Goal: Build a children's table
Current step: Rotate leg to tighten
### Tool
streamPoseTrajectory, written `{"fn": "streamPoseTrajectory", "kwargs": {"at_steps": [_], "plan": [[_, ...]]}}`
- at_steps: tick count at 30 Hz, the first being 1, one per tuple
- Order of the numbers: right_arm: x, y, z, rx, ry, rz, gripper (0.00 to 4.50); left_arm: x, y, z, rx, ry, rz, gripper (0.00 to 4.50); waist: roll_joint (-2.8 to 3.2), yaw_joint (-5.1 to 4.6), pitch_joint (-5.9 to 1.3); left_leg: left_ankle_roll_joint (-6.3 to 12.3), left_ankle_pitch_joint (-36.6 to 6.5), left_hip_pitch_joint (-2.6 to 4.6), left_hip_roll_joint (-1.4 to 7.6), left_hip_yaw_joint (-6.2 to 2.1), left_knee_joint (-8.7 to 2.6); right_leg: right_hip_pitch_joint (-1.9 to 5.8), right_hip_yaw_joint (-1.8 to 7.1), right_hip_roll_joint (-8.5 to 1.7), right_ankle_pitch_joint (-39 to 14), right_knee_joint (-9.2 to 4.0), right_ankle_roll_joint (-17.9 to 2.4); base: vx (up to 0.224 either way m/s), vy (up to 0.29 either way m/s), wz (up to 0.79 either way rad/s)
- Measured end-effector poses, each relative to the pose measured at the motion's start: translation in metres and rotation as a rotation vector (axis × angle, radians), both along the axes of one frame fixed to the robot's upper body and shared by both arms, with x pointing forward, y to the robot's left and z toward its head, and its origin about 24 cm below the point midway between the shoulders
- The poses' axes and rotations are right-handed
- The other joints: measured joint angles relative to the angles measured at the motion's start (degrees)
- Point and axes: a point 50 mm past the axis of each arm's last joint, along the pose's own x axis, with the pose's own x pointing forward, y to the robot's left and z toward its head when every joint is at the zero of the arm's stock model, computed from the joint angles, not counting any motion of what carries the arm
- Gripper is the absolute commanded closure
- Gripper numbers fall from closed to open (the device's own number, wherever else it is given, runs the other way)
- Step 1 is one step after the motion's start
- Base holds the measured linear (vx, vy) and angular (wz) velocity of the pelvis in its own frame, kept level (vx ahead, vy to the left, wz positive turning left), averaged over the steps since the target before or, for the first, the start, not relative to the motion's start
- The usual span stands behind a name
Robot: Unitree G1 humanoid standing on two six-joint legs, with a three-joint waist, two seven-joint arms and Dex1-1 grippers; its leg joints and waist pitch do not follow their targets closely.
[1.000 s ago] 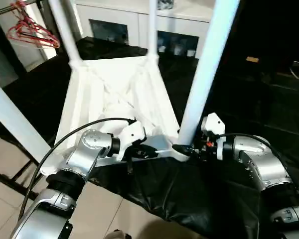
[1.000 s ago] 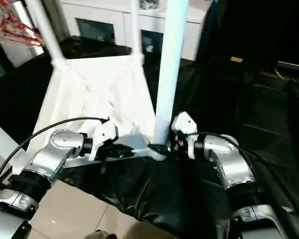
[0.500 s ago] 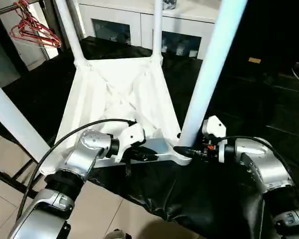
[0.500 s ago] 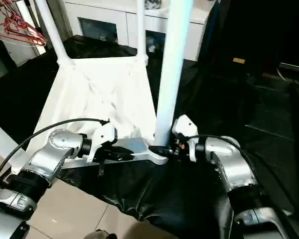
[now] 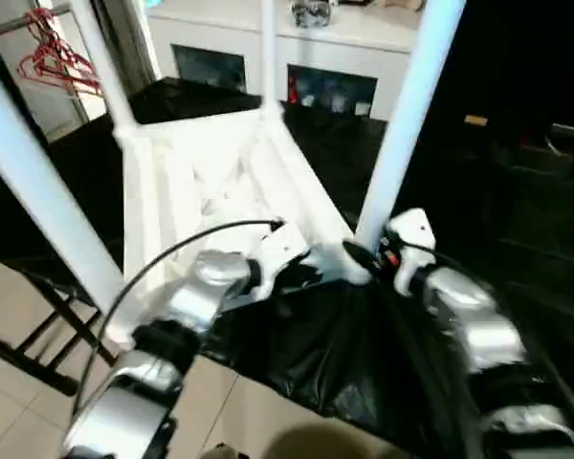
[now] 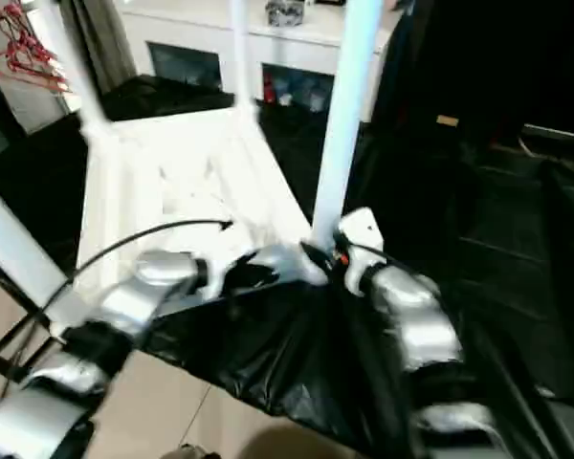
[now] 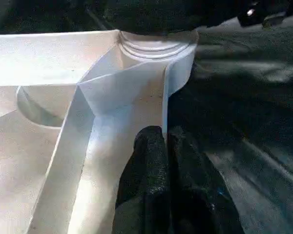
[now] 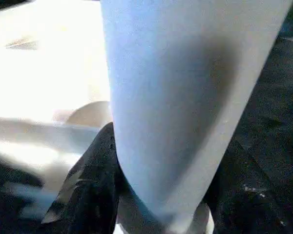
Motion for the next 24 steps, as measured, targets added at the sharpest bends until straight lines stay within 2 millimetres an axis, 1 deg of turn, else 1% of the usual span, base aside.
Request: {"fn": "streamPoseTrajectory", "kwargs": {"at_steps": [3, 4, 5, 8, 9, 10, 13, 19, 21, 24], "plan": [[0.001, 0.003, -0.001, 0.005, -0.007, -0.032, 2.58, 0.001, -0.001, 0.0, 0.0, 0.001, 0.009, 4.5, 0.07, 0.02, -0.04, 0.0, 0.0, 0.0, 0.0, -0.02, -0.02, 0.02, -0.01, 0.0, 0.0, -0.05, 0.0, 0.0, 0.0, 0.0], [0.001, 0.003, -0.001, 0.011, -0.005, -0.035, 2.02, 0.001, -0.001, 0.0, 0.0, 0.001, 0.009, 4.5, 0.07, 0.03, -0.04, 0.0, 0.0, 0.0, 0.0, -0.02, -0.02, 0.02, -0.01, 0.0, 0.0, -0.05, 0.0, 0.0, 0.0, 0.0], [0.001, 0.003, -0.001, 0.023, -0.002, -0.036, 1.88, 0.001, -0.001, 0.0, 0.0, 0.0, 0.008, 4.5, 0.07, 0.02, -0.04, 0.0, 0.0, 0.0, 0.0, -0.02, -0.02, 0.03, -0.01, 0.0, 0.0, -0.06, 0.0, 0.0, 0.0, 0.0], [0.0, 0.004, 0.0, 0.055, 0.003, -0.021, 1.79, 0.001, 0.0, 0.0, 0.001, -0.002, 0.005, 4.5, 0.07, -0.01, -0.04, 0.0, 0.0, -0.01, 0.0, -0.02, -0.02, 0.01, -0.01, 0.0, 0.01, -0.05, -0.01, 0.0, 0.0, 0.0], [0.0, 0.004, 0.0, 0.056, 0.001, -0.014, 1.53, 0.001, 0.001, 0.001, 0.002, -0.002, 0.0, 4.5, 0.08, -0.01, -0.04, 0.0, 0.0, -0.01, 0.0, -0.02, -0.03, -0.01, -0.01, 0.0, 0.01, -0.05, -0.01, 0.0, 0.0, 0.0], [0.0, 0.004, 0.0, 0.056, 0.0, -0.005, 1.45, 0.001, 0.002, 0.001, 0.004, -0.002, -0.004, 4.5, 0.08, -0.02, -0.04, 0.0, 0.0, -0.01, 0.0, -0.02, -0.06, -0.02, -0.01, 0.0, 0.01, -0.04, -0.01, 0.0, 0.0, 0.0], [-0.002, 0.003, 0.001, 0.038, -0.003, 0.062, 1.41, 0.001, 0.006, 0.002, 0.005, -0.002, -0.028, 4.5, 0.11, 0.0, -0.04, 0.0, 0.0, -0.01, 0.0, -0.02, -0.12, -0.04, -0.02, 0.01, 0.02, -0.02, -0.02, 0.0, 0.0, 0.0], [-0.009, -0.008, 0.006, -0.037, -0.011, 0.288, 1.41, -0.003, 0.023, 0.004, -0.012, 0.031, -0.107, 4.5, 0.2, -0.04, -0.08, 0.0, 0.0, -0.02, 0.05, -0.01, -0.15, -0.15, -0.05, 0.02, 0.15, 0.22, -0.2, 0.0, 0.0, 0.0], [-0.012, -0.012, 0.007, -0.057, 0.001, 0.385, 1.41, -0.007, 0.029, 0.005, -0.014, 0.04, -0.154, 4.5, 0.21, 0.1, -0.08, 0.0, 0.0, -0.06, 0.09, -0.02, -0.16, -0.18, -0.1, 0.04, 0.28, 0.25, -0.42, 0.0, 0.0, 0.0], [-0.017, -0.013, 0.011, -0.068, 0.007, 0.495, 1.41, -0.012, 0.033, 0.008, -0.015, 0.046, -0.229, 4.5, 0.25, 0.46, -0.08, 0.0, -0.01, -0.23, 0.11, 0.01, -0.27, -0.28, -0.13, 0.05, 0.17, 0.18, -0.36, 0.0, 0.0, 0.0]]}}
